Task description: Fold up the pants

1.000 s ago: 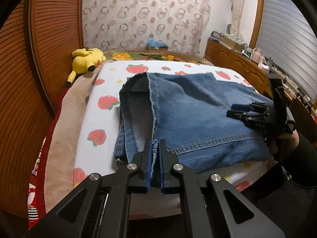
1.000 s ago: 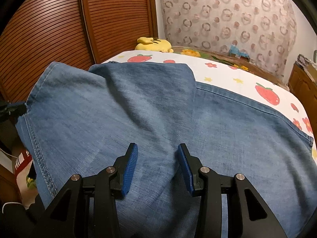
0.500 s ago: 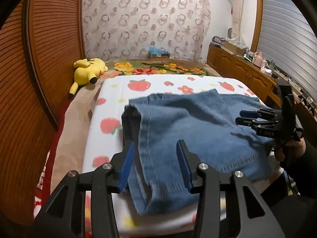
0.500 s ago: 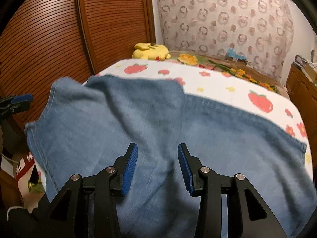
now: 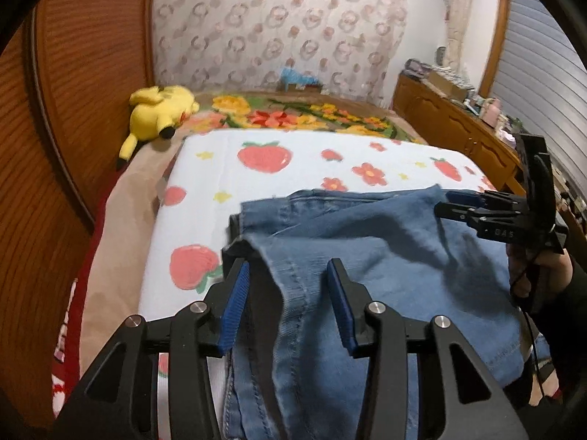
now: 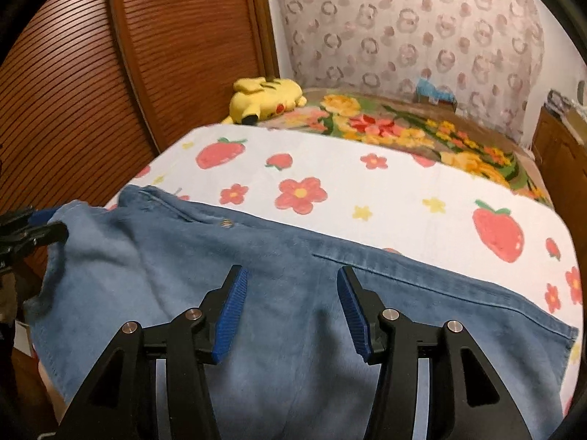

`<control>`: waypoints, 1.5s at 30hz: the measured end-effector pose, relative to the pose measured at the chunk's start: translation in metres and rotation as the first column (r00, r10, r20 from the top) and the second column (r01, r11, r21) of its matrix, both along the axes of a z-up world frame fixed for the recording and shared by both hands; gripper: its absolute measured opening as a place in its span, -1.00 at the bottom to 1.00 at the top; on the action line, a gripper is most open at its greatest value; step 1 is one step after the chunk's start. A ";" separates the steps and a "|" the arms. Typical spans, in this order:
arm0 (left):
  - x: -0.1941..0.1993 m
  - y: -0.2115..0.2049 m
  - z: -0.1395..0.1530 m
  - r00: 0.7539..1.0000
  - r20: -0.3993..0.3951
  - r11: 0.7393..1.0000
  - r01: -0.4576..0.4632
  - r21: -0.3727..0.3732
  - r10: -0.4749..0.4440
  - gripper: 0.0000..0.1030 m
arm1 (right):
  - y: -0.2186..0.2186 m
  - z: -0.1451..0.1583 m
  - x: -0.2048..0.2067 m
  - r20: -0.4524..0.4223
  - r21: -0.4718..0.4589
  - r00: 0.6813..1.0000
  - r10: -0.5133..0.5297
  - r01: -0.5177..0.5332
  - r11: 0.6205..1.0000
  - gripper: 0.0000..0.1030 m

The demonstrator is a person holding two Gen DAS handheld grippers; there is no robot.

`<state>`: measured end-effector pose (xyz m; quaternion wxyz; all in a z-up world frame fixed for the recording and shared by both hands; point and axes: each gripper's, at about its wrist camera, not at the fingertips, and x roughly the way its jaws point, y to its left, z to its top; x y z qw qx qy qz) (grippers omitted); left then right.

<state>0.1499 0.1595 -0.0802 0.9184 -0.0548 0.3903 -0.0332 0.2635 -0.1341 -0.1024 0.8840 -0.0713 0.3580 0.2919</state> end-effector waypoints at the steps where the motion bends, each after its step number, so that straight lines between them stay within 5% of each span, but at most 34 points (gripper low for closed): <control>1: 0.002 0.002 -0.002 1.000 -0.006 1.000 -0.005 -0.007 0.005 -0.13 | 0.001 0.000 0.004 -0.019 0.004 1.000 0.001 0.000 1.000 0.03; 6: -0.001 0.001 -0.006 1.000 -0.007 1.000 0.014 -0.015 -0.014 -0.30 | 0.001 -0.002 0.026 -0.115 0.045 0.993 0.035 -0.030 0.999 -0.03; 8: -0.002 -0.001 -0.005 1.000 -0.002 1.000 0.019 -0.011 -0.019 -0.42 | -0.001 -0.002 0.029 -0.134 0.079 0.988 0.072 -0.061 0.995 -0.56; 11: -0.004 -0.003 -0.004 0.999 0.002 0.999 0.033 0.005 -0.033 -0.76 | -0.008 0.004 0.028 -0.092 0.117 0.993 0.074 -0.063 0.991 -0.83; 16: -0.002 -0.003 -0.005 1.000 0.001 0.999 0.020 0.030 -0.020 -0.81 | -0.027 0.001 0.029 -0.067 0.116 0.997 -0.041 0.049 0.992 -0.80; 20: -0.003 -0.002 -0.002 1.000 -0.001 0.999 0.004 0.034 -0.004 -0.81 | -0.018 -0.002 0.025 -0.031 0.046 0.998 -0.050 0.052 0.998 -0.50; 27: -0.019 -0.015 0.025 0.997 0.074 0.997 0.016 0.080 -0.022 -0.07 | -0.028 0.023 -0.014 0.061 0.051 0.998 -0.007 0.003 0.999 -0.40; 32: -0.028 -0.041 0.041 0.989 0.119 0.992 0.073 0.103 -0.085 0.02 | -0.055 0.029 -0.051 0.125 0.068 0.992 -0.016 0.008 0.998 -0.29; 34: -0.031 -0.052 0.045 0.984 0.137 0.990 0.097 0.104 -0.110 0.44 | -0.066 0.028 -0.061 0.145 0.074 0.989 -0.029 0.018 0.997 -0.25; 45: -0.035 -0.117 0.048 0.961 0.180 0.976 0.201 0.079 -0.212 0.51 | -0.124 0.018 -0.110 0.211 0.066 0.966 -0.148 0.137 0.988 -0.09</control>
